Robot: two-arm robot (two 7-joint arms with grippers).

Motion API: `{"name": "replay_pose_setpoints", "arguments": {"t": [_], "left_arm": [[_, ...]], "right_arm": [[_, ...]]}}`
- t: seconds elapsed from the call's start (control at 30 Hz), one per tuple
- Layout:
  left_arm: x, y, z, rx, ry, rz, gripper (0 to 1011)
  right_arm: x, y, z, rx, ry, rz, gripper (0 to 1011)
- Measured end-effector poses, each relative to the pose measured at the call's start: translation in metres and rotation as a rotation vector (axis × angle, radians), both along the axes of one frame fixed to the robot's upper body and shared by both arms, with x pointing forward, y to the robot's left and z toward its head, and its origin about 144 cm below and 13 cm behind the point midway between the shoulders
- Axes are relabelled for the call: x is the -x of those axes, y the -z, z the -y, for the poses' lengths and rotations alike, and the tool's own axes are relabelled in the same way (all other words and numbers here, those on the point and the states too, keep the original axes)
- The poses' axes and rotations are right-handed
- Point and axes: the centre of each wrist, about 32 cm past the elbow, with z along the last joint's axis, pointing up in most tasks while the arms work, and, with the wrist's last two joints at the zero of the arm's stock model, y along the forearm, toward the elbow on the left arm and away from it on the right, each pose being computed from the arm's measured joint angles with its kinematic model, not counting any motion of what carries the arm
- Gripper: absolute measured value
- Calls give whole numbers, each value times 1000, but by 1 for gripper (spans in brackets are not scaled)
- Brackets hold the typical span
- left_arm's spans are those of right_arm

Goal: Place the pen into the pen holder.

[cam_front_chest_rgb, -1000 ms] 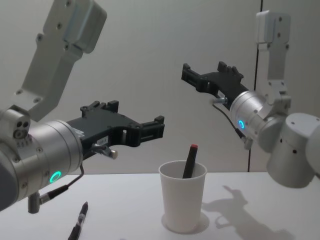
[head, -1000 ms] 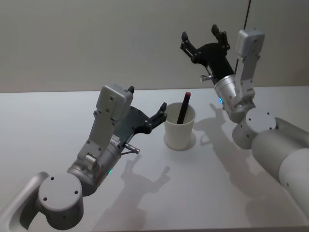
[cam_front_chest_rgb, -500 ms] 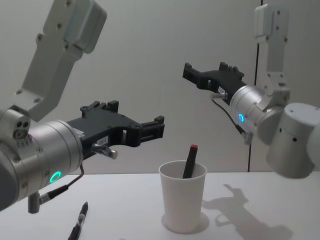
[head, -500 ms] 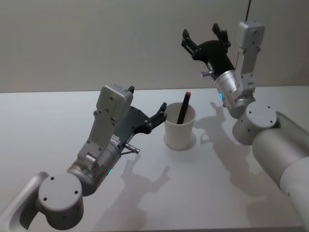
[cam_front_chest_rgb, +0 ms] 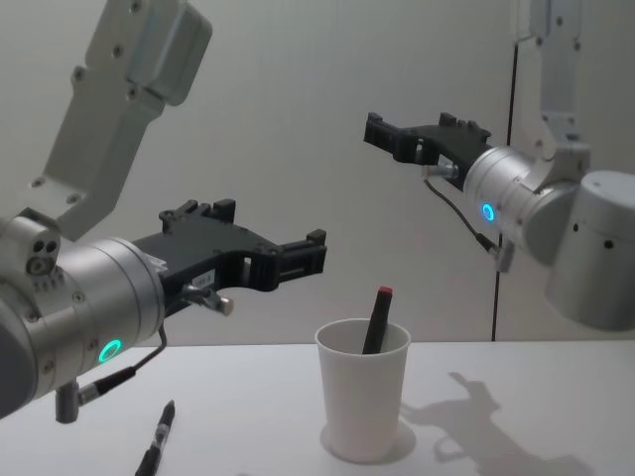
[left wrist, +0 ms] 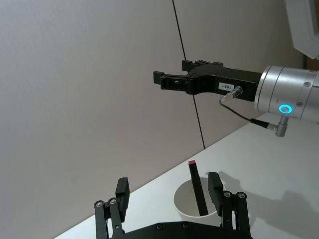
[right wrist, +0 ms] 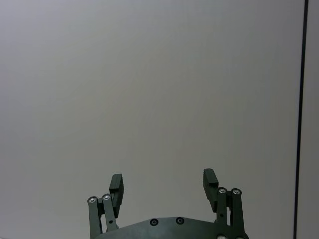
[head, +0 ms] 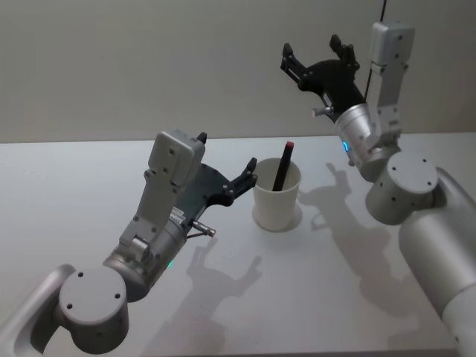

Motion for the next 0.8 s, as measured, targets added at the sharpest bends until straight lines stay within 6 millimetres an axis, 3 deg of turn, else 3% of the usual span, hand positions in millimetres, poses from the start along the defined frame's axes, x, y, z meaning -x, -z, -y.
{"name": "replay_pose_setpoints", "arguments": {"t": [0.43, 0.8], "left_arm": [[0, 0, 0, 0, 0, 0, 1004], [0, 0, 0, 0, 0, 0, 1004]], "right_arm": [[26, -3, 12, 5, 65, -49, 1001], [54, 7, 30, 8, 145, -116, 1001]]}}
